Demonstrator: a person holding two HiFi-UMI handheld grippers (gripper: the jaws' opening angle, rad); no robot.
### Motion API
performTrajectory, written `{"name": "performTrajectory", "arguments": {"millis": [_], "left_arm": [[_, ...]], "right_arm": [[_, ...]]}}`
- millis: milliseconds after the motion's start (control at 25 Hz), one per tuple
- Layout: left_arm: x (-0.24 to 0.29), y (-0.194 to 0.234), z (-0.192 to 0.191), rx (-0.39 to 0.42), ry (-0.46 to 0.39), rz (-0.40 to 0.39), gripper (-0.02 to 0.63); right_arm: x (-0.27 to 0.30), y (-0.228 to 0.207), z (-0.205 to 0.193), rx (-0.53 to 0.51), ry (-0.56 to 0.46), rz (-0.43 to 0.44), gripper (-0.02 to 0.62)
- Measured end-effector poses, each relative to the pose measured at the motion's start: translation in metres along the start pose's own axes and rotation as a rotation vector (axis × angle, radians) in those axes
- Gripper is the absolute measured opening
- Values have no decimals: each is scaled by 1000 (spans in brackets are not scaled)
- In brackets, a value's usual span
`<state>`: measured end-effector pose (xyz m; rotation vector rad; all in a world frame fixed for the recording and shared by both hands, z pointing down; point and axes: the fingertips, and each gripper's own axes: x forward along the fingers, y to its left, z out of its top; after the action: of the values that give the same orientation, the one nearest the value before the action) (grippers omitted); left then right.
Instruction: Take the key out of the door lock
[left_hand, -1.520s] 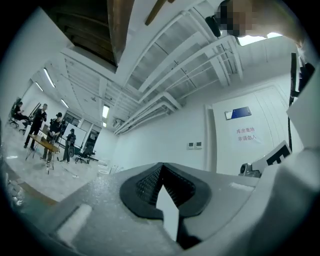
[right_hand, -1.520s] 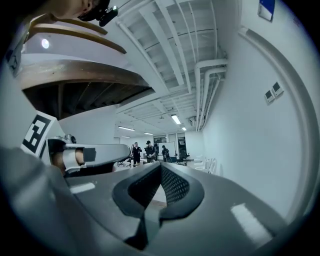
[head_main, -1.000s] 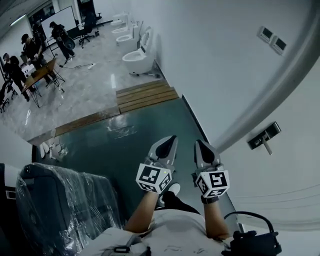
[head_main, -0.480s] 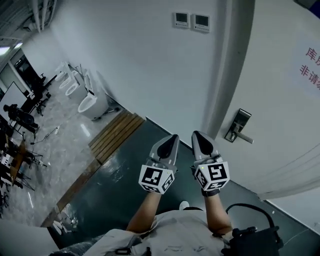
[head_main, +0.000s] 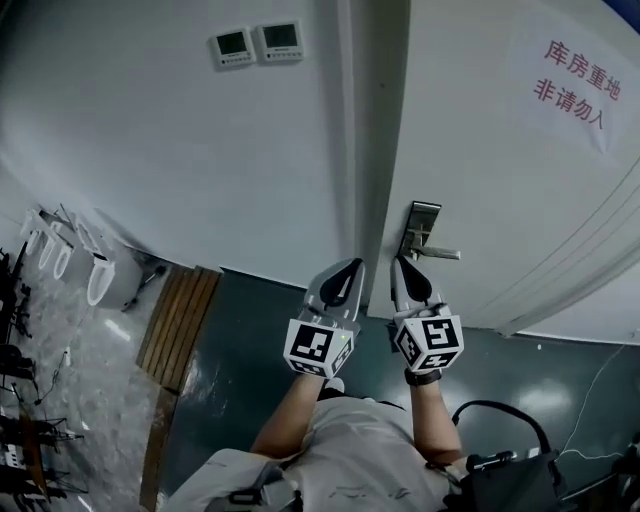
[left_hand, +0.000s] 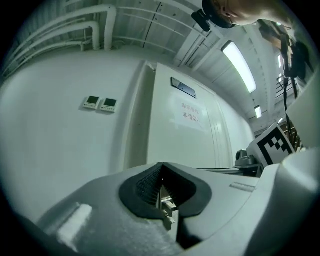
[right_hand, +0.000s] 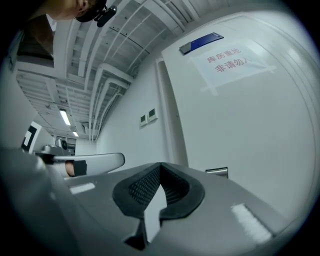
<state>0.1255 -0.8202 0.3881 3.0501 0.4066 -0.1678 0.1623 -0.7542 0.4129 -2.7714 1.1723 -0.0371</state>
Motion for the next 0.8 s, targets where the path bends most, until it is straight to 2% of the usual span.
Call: {"name": "performTrajectory", "arguments": {"millis": [160,320,480,680,800], "left_arm": [[20,2,-5,-22,20,-105,2],[30,6,-16,-42,27,-176,2],[49,13,-30,-30,53,-183,3],[80,18,-48,5,74,-179,3],[99,24,-66,-7,106,-165,3]], "right_arm": [[-2,-16,4,-9,-13,-122,5],[-10,-19,-7,-1,-8,-195,5],[-10,-32,-32,38,42,-242,5],[5,-54,-36,24,63,-243,5],[6,-72,-47,31,95,-257,5]]}}
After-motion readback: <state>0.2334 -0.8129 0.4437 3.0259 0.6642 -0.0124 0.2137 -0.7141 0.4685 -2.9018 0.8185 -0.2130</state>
